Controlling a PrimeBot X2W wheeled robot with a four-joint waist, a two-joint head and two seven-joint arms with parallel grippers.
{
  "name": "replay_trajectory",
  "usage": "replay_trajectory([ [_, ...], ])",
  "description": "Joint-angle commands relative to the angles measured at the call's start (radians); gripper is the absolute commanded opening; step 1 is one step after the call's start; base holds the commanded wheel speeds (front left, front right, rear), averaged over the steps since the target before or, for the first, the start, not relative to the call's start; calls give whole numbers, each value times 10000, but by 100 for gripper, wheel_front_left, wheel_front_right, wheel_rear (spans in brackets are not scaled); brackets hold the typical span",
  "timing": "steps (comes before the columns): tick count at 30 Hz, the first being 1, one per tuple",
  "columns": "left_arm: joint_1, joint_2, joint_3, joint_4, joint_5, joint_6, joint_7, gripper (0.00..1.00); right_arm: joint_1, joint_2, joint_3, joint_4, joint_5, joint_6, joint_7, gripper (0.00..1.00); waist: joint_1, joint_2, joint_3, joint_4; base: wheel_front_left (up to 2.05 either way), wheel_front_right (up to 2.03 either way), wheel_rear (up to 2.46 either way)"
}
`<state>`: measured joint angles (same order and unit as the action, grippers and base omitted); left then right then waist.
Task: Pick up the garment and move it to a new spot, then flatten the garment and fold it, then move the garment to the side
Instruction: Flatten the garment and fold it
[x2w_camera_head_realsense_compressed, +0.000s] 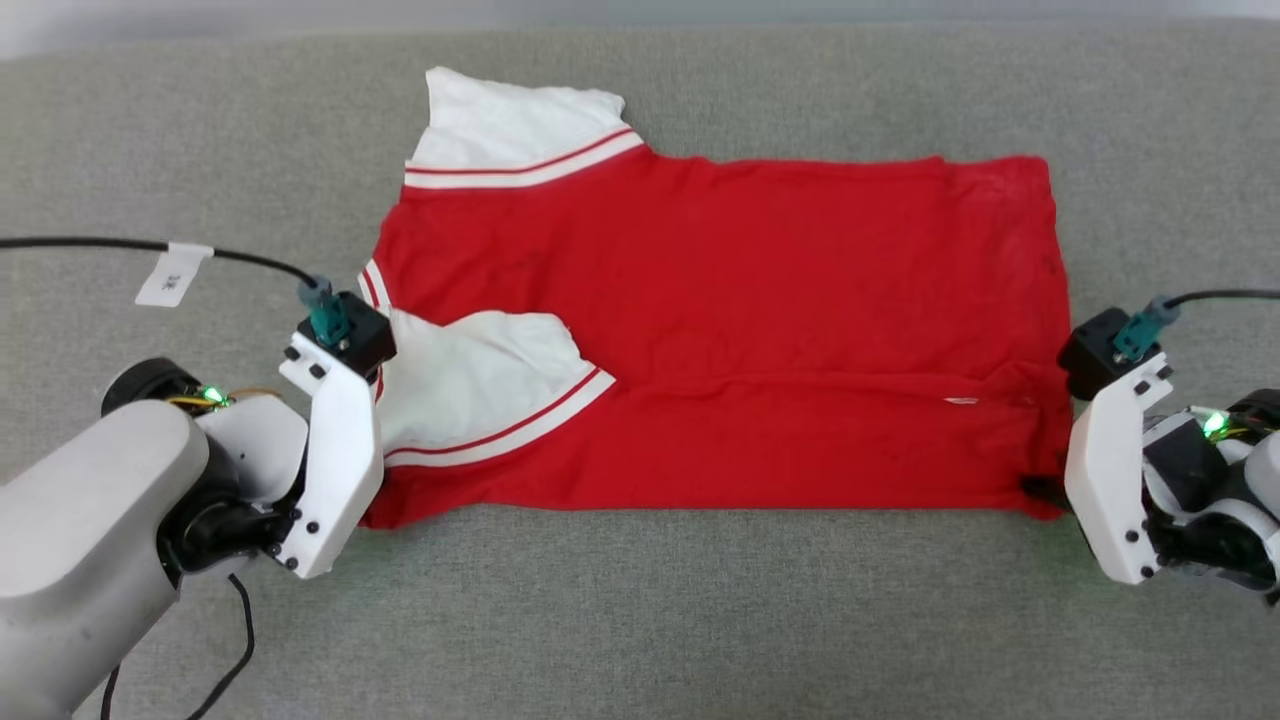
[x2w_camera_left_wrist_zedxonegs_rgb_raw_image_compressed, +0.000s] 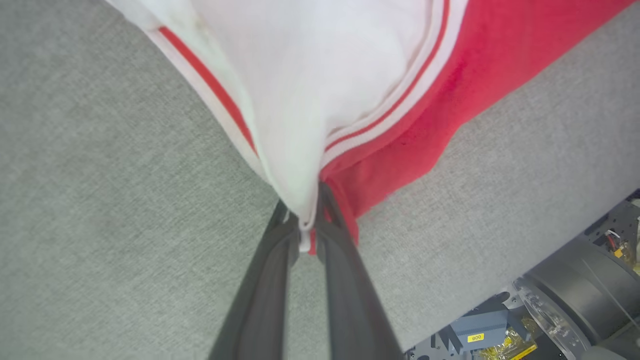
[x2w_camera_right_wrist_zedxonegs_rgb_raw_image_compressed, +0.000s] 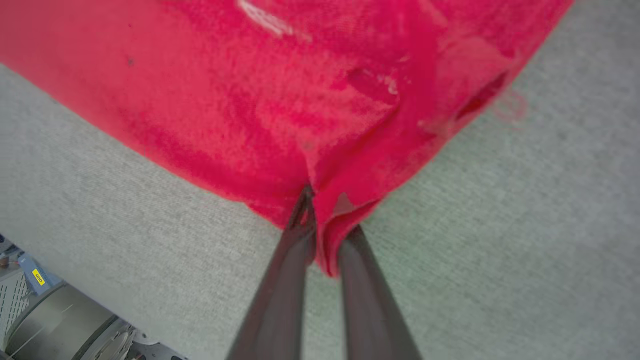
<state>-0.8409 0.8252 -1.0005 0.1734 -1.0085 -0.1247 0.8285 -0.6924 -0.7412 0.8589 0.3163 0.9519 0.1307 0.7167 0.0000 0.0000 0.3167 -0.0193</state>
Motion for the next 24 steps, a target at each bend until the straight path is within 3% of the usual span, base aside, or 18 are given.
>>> replay_trajectory([
  [1, 175, 40, -10, 36, -79, -27, -80, 0, 92, 28, 278, 9, -12, -3, -116, 0, 0, 0, -298, -56, 0, 0, 0],
  [16, 1688, 1010, -191, -1035, -857, 130, -348, 0, 1033, -2467, 708, -2174, 1033, -7, -997, 0, 0, 0, -1273, -62, 0, 0, 0],
  [20, 2158, 1023, -317, -1279, -994, 316, -492, 0, 1755, -2627, 758, -2181, 1156, -7, -1103, 0, 0, 0, -1192, -67, 0, 0, 0],
  [24, 2350, 944, -342, -1199, -981, 424, -688, 0, 2140, -2377, 602, -1673, 1067, -9, -1306, 0, 0, 0, -1025, -90, 0, 0, 0],
])
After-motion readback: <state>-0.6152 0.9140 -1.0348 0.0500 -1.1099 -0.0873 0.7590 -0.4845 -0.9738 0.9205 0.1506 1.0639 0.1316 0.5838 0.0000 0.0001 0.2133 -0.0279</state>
